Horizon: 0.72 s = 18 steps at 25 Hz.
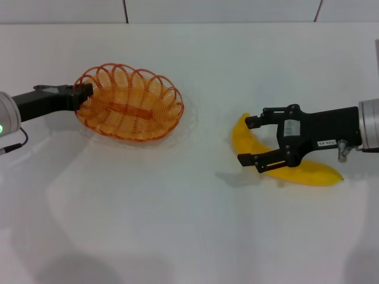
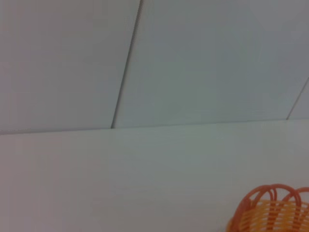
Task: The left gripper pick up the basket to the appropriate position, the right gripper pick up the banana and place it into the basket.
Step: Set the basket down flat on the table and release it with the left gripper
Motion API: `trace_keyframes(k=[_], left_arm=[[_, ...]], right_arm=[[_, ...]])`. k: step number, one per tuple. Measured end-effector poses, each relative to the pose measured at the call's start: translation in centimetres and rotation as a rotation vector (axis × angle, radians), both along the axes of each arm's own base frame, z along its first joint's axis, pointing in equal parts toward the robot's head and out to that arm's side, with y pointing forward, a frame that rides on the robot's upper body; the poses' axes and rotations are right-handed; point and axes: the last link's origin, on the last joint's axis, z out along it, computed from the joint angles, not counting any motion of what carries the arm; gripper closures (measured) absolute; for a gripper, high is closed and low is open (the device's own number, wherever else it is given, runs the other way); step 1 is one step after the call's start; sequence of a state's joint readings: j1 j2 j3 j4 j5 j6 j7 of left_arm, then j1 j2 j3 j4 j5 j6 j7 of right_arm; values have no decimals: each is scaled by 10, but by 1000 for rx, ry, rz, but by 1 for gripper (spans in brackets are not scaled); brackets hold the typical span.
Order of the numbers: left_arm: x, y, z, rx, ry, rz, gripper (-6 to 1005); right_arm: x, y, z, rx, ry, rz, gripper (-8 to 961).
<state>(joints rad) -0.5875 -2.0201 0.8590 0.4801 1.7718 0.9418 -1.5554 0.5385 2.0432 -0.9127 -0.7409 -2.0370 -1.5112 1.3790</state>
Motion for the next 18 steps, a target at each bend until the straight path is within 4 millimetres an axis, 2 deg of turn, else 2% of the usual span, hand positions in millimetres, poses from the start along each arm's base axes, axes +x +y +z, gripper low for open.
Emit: trace_keyframes(k=[18], left_arm=[[2,0,-3,-10,12,-12,815]], right_arm=[[0,-1,-2,-11,1,0,64]])
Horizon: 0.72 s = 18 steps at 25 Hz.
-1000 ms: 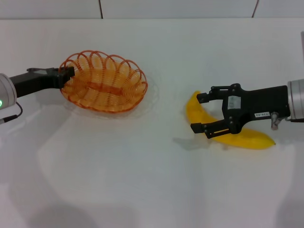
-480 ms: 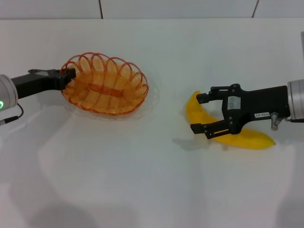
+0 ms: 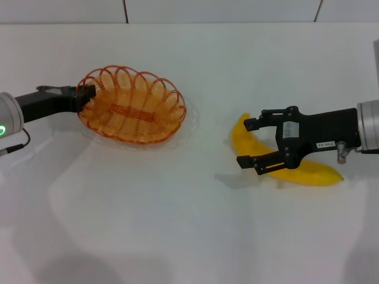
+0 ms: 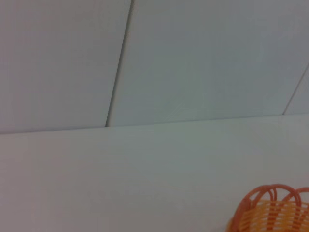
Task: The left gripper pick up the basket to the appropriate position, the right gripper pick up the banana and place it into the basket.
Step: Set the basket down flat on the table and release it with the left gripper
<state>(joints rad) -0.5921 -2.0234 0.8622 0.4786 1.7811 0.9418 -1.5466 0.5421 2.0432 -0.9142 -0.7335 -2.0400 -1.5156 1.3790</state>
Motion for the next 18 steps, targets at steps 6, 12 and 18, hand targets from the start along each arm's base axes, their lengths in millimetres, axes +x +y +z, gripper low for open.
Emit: trace_keyframes(k=[6,12,18], left_arm=[[-1,0,1,2,-1,2,809],[-2,-1,1,2,0,4,802],[-2,-1,1,2,-1,5,779]], right_arm=[[0,-1,-2,-9,-5,5,64],[-1,-1,-3,-15,-11,9,64],[-1,-1,-3,-12,-11,8,64]])
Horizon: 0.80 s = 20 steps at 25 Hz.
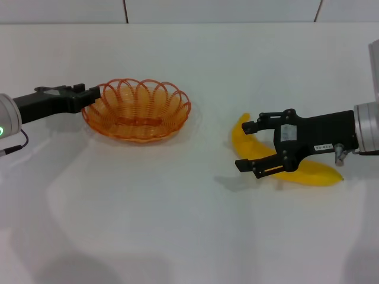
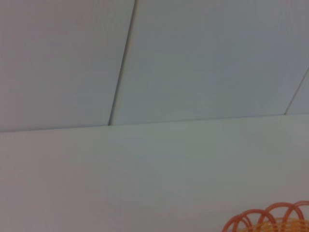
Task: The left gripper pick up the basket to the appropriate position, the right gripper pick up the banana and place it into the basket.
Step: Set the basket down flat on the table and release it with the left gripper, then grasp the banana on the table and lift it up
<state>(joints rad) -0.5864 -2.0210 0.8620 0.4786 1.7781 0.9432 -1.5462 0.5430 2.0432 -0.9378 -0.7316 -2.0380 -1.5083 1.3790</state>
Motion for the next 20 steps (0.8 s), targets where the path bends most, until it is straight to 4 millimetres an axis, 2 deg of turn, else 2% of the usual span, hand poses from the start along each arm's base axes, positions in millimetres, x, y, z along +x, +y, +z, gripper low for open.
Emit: trace_keyframes(k=[1,3,9,14,20], left_arm=[[0,0,0,-1,0,-1,775],[1,0,1,-2,0,-6,601],[0,-1,8,12,11,-23,435],[5,-13,18,14,28,-133,439],[2,-23,26,21,33,-169,443]], right_arm=[[0,0,0,1,0,0,64],[1,0,0,1,0,-2,64],[3,-2,1,4,0,-10,64],[3,-1,1,5,1,-11,64],[4,-2,1,6,2,-13,64]])
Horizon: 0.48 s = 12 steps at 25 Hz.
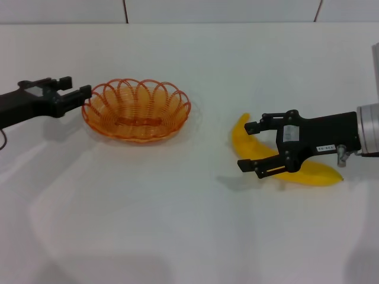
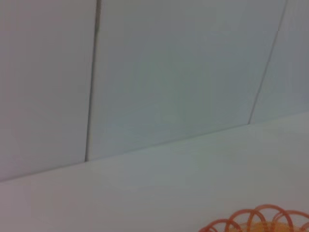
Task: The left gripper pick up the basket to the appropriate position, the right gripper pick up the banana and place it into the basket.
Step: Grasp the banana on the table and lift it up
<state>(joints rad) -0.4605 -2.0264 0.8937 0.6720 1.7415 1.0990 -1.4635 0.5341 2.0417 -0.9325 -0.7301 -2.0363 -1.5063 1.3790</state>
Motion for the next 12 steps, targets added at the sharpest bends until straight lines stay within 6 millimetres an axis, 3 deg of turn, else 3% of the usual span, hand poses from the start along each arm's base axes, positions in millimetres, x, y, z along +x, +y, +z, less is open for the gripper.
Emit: trace_keyframes(k=[12], left_arm=[[-20,-35,5,59,47,-132,443]], right_arm=[[-3,-3,-1,-18,5,17,64]])
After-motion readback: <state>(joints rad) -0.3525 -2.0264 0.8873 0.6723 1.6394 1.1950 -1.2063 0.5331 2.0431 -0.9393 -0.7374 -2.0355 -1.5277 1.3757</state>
